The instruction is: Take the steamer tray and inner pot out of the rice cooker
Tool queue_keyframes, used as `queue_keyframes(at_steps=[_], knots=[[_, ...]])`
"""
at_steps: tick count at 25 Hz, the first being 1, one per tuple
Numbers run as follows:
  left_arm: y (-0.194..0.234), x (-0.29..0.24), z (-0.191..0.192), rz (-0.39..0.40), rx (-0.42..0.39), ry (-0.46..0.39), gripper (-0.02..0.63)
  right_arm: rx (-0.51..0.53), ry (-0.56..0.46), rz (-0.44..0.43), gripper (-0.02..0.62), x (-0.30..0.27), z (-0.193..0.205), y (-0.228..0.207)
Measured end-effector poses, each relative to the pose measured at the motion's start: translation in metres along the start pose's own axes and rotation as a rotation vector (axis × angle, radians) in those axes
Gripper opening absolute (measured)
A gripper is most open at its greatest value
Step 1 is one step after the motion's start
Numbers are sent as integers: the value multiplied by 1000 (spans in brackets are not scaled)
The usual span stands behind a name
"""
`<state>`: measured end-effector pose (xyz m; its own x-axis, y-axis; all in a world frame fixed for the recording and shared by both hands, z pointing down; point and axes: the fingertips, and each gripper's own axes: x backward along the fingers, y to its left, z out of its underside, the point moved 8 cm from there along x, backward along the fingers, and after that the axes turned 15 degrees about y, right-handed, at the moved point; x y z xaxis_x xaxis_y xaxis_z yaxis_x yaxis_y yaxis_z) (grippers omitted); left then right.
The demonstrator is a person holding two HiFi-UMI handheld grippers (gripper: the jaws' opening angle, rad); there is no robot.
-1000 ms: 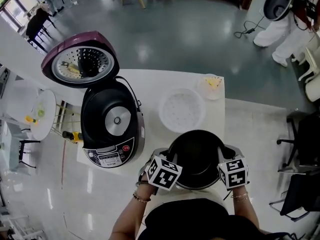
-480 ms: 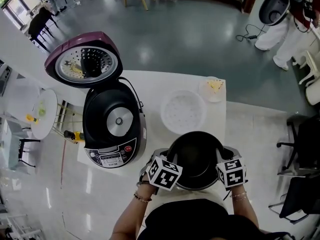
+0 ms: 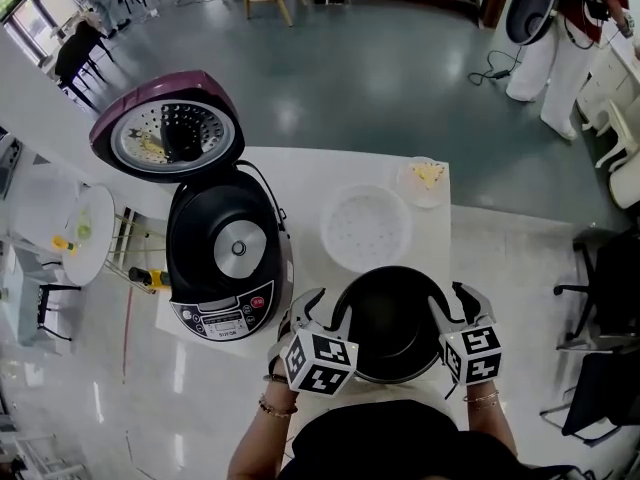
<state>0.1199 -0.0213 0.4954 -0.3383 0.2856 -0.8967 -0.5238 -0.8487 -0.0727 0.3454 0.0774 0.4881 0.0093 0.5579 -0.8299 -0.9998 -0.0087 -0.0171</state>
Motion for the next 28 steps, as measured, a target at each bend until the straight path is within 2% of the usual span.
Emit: queue_keyframes(at_steps=[2, 5, 7, 8, 10, 11, 13, 14, 17, 19, 22, 28], knots=[[11, 22, -11, 29, 61, -134, 202, -4, -135, 10, 202, 18, -14, -1], [22, 60, -29, 20, 102, -414, 202, -13, -349, 11, 167, 48, -35, 1], [21, 80, -37, -27, 59, -544, 202, -1, -459, 19, 30, 67, -46, 5], [19, 88, -39, -53, 33, -584, 201, 15, -498, 22, 2, 75, -50, 8], [16, 98, -41, -96, 22, -635, 174, 59, -548, 23, 2, 85, -56, 14], [16, 103, -40, -107, 44, -656, 128, 78, -564, 24, 2, 88, -58, 17], [17, 109, -38, -90, 128, -692, 28, 100, -583, 25, 1, 92, -60, 22], [18, 112, -36, -67, 174, -707, -2, 102, -589, 22, 0, 94, -60, 24], [23, 121, -32, -46, 247, -748, -2, 91, -603, 1, 0, 96, -60, 28], [25, 128, -32, -91, 245, -779, -2, 83, -621, -3, 0, 97, -60, 29], [27, 132, -28, -147, 247, -782, -2, 86, -633, 5, 0, 98, -60, 30], [31, 139, -26, -167, 318, -837, -2, 91, -621, 30, 0, 98, -60, 28]])
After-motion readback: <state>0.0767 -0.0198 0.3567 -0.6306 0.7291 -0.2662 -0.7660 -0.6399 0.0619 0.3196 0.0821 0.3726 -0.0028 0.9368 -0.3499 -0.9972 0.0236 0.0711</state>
